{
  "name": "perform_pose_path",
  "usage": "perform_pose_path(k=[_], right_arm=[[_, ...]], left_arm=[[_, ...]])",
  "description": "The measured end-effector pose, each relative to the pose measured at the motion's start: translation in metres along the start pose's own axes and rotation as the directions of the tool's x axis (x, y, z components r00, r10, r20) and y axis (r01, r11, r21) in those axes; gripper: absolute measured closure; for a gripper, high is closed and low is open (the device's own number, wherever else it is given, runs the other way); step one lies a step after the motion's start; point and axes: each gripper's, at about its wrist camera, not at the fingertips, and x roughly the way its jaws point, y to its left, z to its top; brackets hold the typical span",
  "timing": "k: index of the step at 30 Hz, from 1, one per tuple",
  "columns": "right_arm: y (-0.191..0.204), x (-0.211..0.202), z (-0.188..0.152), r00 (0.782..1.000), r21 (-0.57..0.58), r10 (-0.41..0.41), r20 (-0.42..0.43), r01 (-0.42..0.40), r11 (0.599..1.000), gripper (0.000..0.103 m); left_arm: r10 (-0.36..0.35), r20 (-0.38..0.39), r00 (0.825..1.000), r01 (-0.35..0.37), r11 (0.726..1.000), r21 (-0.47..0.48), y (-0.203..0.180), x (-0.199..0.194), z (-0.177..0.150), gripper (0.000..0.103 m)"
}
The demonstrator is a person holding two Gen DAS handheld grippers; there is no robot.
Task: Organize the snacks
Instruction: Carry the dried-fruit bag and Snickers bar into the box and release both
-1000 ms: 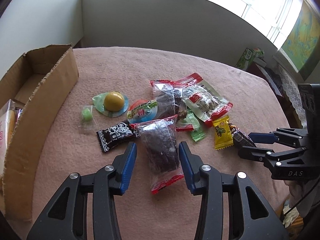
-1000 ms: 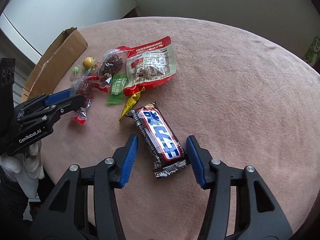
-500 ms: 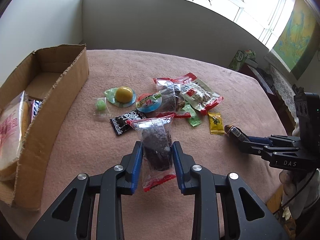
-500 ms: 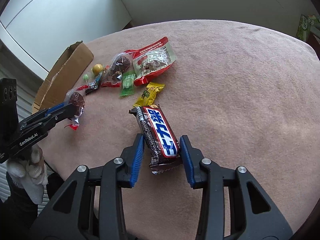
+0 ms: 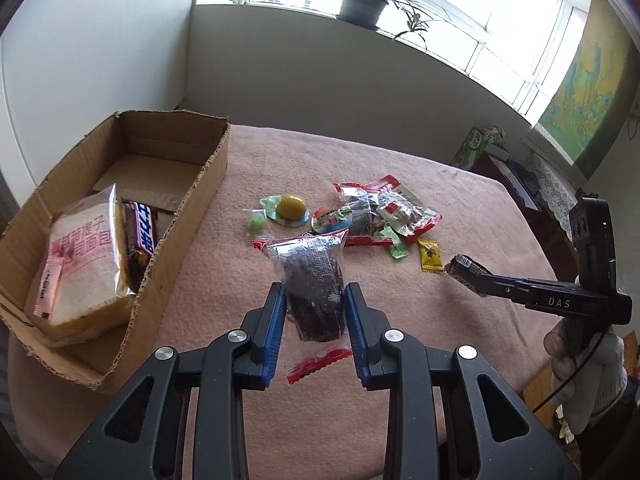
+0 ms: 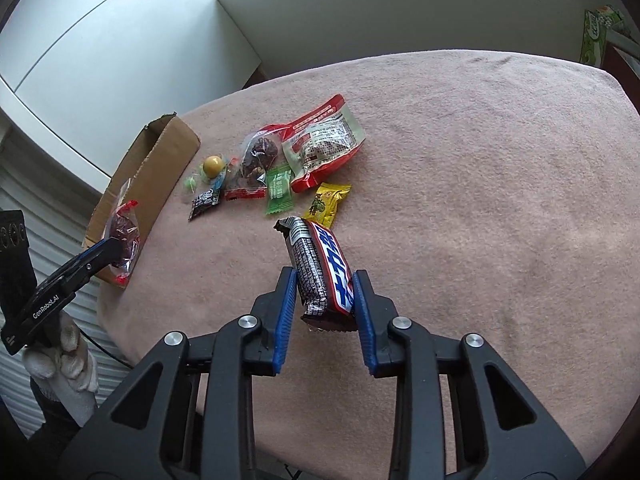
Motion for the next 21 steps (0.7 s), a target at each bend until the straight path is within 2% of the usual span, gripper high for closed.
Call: perform_pose_path(k=[5,12,21], right_arm=[[0.018,-0.015,0.007,0.998,-0.002,0.029,0.056,-0.029,1.000,0.074],[0.064,-0.019,0.038,0.991,-0.046,0.095,0.097,-0.091,0.995,0.074],[0.154,0.020,0.083,0.984,-0.149,0.162,0.078,-0.149,0.978,0.074]], left_arm=[[-0.008,0.024,1.000,0.009,1.000,-0.012,0.010,-0.013,0.001,0.075],[-0.003,0.070,0.998,0.005,1.000,-0.029,0.030,-0.035,0.010,0.075],[0.092,0.096,0.991,-0.083,0.992,-0.094,0.088,-0.038,0.035,0.075]])
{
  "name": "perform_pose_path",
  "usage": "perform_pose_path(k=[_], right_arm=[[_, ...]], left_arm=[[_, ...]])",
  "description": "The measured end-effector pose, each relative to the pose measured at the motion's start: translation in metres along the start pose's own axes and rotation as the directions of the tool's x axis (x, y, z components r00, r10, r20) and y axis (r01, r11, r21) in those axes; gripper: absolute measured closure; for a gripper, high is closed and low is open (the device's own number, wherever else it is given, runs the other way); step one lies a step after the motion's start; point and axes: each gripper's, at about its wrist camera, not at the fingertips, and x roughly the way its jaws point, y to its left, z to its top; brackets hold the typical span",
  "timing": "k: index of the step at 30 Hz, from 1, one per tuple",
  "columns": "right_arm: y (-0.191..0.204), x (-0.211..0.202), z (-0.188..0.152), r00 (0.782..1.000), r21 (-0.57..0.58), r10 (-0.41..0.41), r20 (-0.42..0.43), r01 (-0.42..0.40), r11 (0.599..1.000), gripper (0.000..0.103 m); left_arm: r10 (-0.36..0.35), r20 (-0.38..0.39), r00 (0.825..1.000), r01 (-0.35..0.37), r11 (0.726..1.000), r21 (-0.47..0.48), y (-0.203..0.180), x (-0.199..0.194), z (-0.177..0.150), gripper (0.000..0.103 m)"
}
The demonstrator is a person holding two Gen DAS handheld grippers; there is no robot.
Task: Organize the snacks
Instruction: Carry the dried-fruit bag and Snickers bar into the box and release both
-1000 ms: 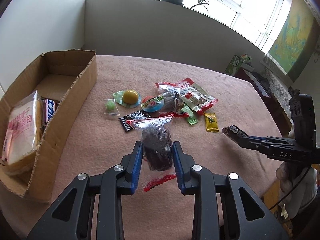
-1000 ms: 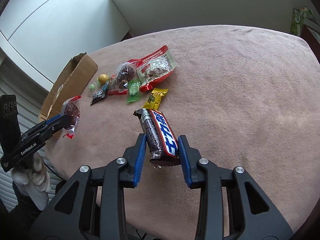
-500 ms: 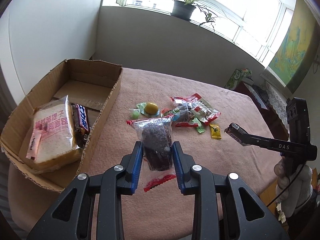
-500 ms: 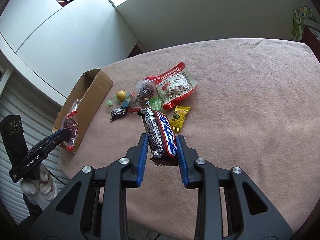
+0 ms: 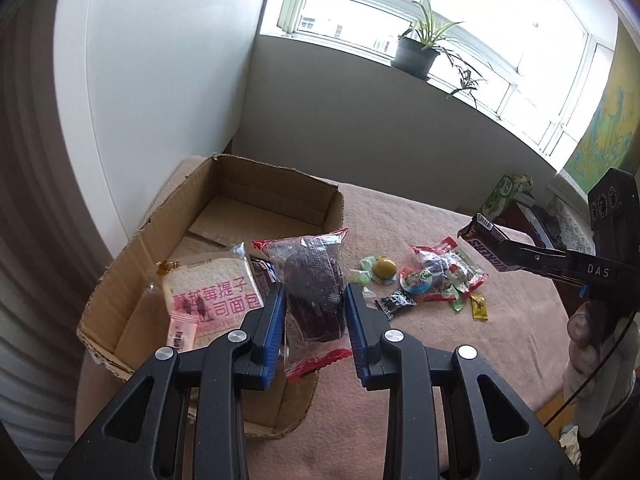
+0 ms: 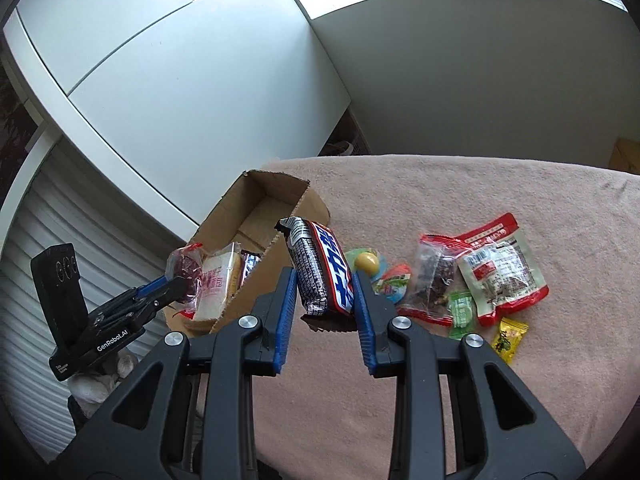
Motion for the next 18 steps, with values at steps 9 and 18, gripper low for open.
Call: perform_pose_path(k=[9,18], right_arm=[[0.069,0.074,0.026,0.995,-0.079,0.053,-0.084,-0.060,0.995,0.073],[0.087,0.109,0.039,0.993,-0.082,0.064,-0.102,-0.073,0.994,0.070]], left_arm=[[0.027,-0.015,1.000,-0.028,0.998,-0.055,0.037,0.017,0.015,0.075],[0.043,-0.038,0.998,-0.045,0.996,-0.079,0.048,0.024,0.024,0.074]])
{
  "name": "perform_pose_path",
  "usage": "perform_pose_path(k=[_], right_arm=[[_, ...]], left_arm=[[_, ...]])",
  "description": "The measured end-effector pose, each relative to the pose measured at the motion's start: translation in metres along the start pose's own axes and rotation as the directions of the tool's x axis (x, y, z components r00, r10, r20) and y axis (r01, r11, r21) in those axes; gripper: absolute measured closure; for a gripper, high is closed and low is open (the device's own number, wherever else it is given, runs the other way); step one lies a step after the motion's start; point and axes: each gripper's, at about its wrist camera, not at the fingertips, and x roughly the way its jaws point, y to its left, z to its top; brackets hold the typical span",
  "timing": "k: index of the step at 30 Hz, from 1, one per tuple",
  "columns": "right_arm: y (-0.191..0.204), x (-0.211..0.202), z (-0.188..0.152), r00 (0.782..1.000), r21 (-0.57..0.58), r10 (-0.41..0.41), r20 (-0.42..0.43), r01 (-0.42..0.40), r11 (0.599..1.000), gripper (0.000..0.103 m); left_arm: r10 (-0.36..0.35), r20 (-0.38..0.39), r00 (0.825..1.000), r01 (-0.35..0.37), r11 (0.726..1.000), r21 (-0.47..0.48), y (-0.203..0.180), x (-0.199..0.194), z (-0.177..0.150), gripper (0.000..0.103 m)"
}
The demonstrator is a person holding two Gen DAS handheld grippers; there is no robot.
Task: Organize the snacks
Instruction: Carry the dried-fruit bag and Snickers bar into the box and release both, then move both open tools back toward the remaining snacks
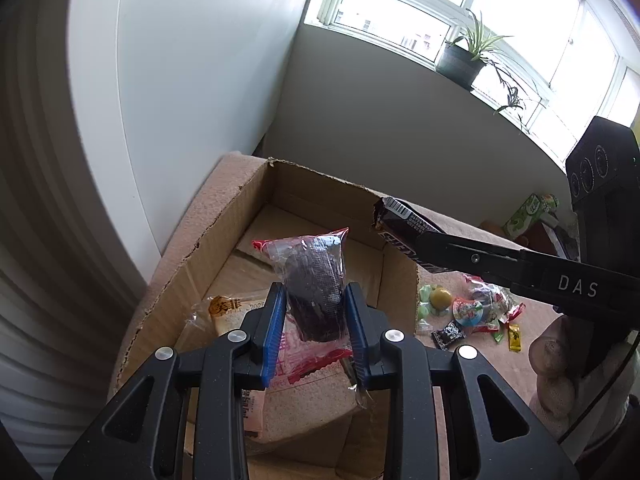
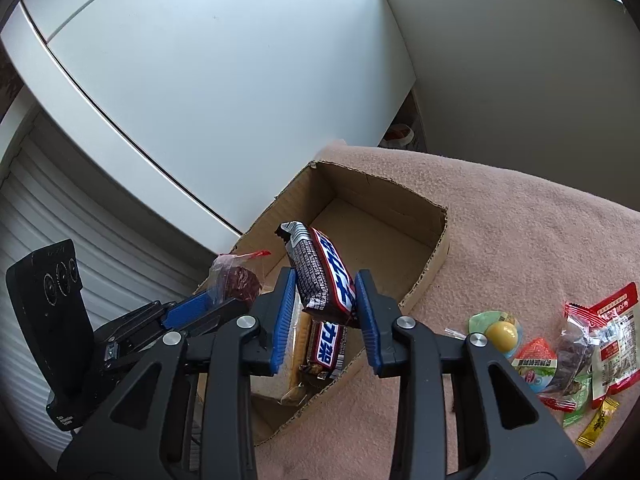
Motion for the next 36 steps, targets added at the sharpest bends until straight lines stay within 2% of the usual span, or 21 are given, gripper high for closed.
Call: perform_pose_path(k=[1,2,3,5,6,13,22,28,36], right_arm=[[0.000,0.001,0.002,1.000,0.003,0.005,0.001,-0.005,1.000,0.068],[-0.001,0.001,0.003,1.000,0.006,0.011,0.004,-0.011,1.000,0.061],[-0.002,0.000,0.004,1.000,0.009,0.014,0.011,-0.014,1.000,0.047],[-0.003,-0.007,0.005,0.999,0.006,0.016,0.034,-0.016,1.000,0.033],[-0.003,-0.011,0.004,0.999,0.002,0.015,0.044,-0.015,1.000,0.031],[-0.028,-0.047,-0.010,0.999,0.004,-0.010,0.052,0.009,1.000,0.030],[-0.093,-0.116,-0.041,0.991,0.082,-0.092,0.094,0.085,0.993,0.030],[-0.140,-0.154,-0.068,0.986,0.145,-0.128,0.106,0.112,0.983,0.030],[-0.195,-0.169,-0.092,0.981,0.231,-0.176,0.079,0.154,0.961,0.030]], left_arm=[[0.006,-0.004,1.000,-0.006,1.000,-0.004,0.001,0.000,0.001,0.074],[0.013,-0.004,1.000,-0.013,1.000,-0.012,0.003,0.000,0.001,0.074],[0.019,-0.008,1.000,-0.019,1.000,-0.021,0.004,0.000,0.002,0.074],[0.025,-0.014,1.000,-0.026,0.999,-0.046,0.009,0.000,0.005,0.071],[0.026,-0.011,1.000,-0.027,0.998,-0.052,0.010,-0.002,0.005,0.071],[0.038,0.033,0.999,-0.036,0.998,-0.050,0.004,-0.019,0.003,0.071],[-0.045,0.045,0.998,0.045,0.999,0.015,-0.038,-0.025,-0.008,0.071],[-0.113,0.003,0.994,0.113,0.991,0.068,-0.075,-0.011,-0.017,0.071],[-0.162,-0.075,0.984,0.169,0.981,0.100,-0.114,0.021,-0.031,0.071]])
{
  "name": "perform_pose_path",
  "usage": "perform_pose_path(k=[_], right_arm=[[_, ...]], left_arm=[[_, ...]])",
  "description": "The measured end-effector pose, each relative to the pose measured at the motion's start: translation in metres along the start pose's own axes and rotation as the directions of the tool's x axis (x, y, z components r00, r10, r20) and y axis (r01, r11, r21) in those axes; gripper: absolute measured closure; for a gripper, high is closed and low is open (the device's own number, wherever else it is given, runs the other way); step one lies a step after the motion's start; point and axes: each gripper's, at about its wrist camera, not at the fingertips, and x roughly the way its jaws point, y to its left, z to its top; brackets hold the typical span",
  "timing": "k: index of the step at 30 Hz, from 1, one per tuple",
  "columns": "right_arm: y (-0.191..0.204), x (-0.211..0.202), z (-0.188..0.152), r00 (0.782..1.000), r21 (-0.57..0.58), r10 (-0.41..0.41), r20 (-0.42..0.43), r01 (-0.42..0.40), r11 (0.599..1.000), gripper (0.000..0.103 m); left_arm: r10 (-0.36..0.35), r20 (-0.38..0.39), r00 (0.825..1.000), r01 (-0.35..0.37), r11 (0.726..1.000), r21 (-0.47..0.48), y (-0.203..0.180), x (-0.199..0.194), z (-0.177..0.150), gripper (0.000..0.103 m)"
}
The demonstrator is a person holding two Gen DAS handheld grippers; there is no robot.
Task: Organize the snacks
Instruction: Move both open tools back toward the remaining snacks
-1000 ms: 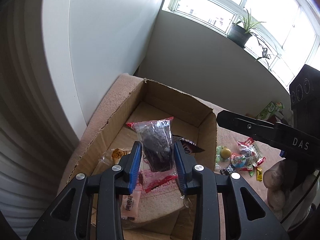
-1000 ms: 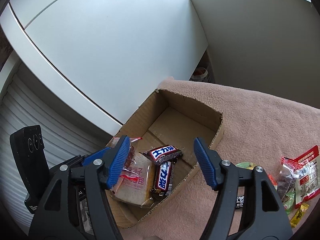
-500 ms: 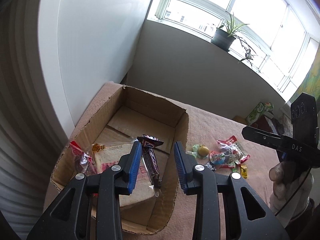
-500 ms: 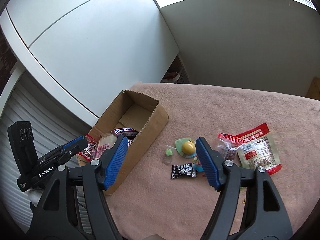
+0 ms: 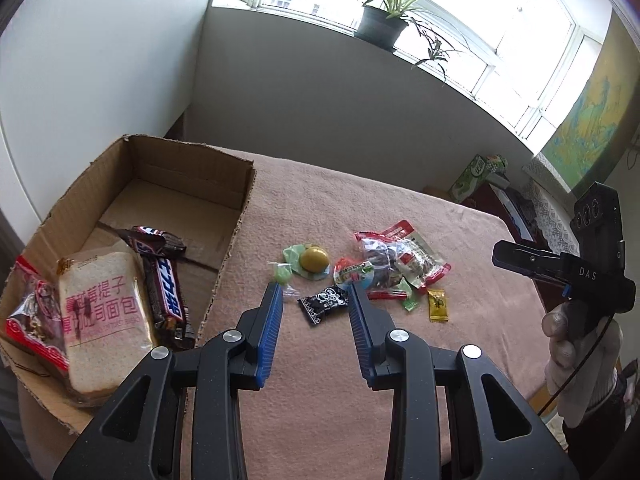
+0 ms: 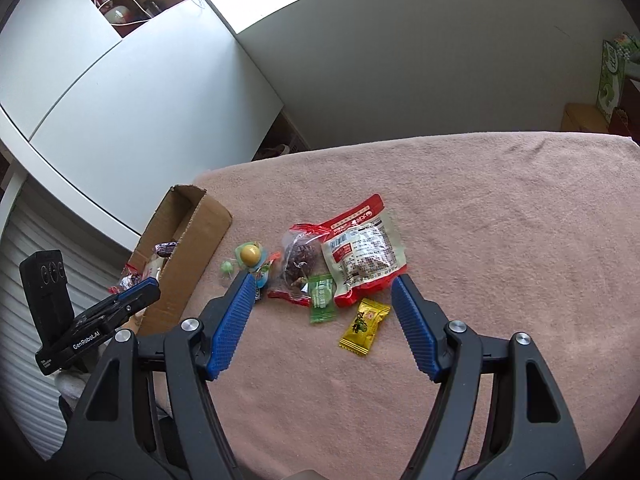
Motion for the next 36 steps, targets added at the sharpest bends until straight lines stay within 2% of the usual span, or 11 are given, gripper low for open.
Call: perform_pose_path(k=[10,23,29,36], right_arm=[[-0.019,0.032,-0.027,0.995,0.040,0.001,-0.099,0.003,0.999,0.030],[-0.029,0.043,-0.033,0.994,0.082,0.032,-0.106,-0.023,0.996,0.030],[-0.029,0.043,-0.034,0.993,0.073,0.034,-0.109,-0.026,0.997,0.030],[-0.025,0.047,-0.034,0.993,0.049,-0.002,-0.118,0.008,0.999,0.030]], left_arm=[[-0.029,-0.106,0.994,0.030,1.000,0.003,-0.020,0.044,0.003,0.071],[0.015,-0.207,0.978,-0.016,1.000,-0.002,-0.019,0.095,0.009,0.071],[0.001,-0.226,0.974,-0.006,1.000,-0.019,-0.009,0.099,0.010,0.071],[0.010,-0.245,0.969,0.001,0.999,0.045,-0.013,0.086,-0.008,0.071]])
